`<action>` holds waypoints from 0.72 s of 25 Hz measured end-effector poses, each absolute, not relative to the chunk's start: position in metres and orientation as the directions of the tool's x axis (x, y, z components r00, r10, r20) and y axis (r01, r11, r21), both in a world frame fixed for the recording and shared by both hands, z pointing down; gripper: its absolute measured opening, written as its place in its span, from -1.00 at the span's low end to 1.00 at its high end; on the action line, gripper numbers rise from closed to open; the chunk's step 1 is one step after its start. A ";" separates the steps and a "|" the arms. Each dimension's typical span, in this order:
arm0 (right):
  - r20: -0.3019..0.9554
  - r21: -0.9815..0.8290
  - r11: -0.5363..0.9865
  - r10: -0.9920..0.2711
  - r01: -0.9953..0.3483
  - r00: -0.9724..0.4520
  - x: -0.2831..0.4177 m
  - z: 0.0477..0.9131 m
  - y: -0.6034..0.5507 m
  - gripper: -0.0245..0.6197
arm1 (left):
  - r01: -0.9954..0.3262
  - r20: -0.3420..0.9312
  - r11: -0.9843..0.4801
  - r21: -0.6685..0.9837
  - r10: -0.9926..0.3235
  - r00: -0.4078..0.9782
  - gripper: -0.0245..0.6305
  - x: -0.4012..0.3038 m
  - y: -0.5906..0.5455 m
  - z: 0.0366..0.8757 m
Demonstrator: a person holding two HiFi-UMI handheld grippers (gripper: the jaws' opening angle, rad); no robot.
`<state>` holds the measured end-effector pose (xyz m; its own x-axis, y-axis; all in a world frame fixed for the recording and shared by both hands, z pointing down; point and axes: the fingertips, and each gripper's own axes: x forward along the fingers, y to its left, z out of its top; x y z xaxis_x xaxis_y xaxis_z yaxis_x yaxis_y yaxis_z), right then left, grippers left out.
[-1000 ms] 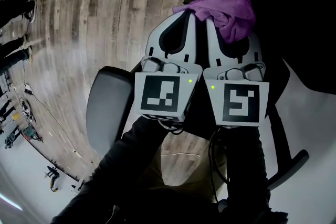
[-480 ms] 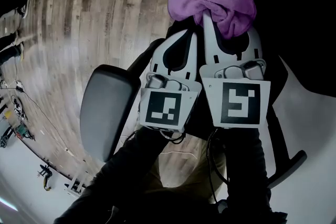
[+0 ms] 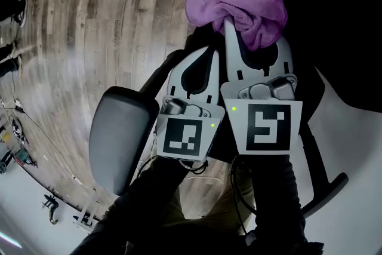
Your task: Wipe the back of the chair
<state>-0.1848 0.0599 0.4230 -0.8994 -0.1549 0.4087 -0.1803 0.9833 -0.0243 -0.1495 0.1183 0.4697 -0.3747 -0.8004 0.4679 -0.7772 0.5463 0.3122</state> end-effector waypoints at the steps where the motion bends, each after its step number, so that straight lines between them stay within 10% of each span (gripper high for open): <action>1: 0.408 -0.025 0.983 -0.156 -0.182 -0.899 -0.186 0.423 0.059 -0.73 | -0.778 0.470 0.545 0.312 -0.801 -0.372 -0.93 -0.150 0.118 0.469; 18: 0.477 -0.044 0.985 -0.125 -0.166 -0.870 -0.169 0.464 0.066 -0.73 | -0.777 0.501 0.549 0.308 -0.788 -0.358 -0.93 -0.143 0.122 0.476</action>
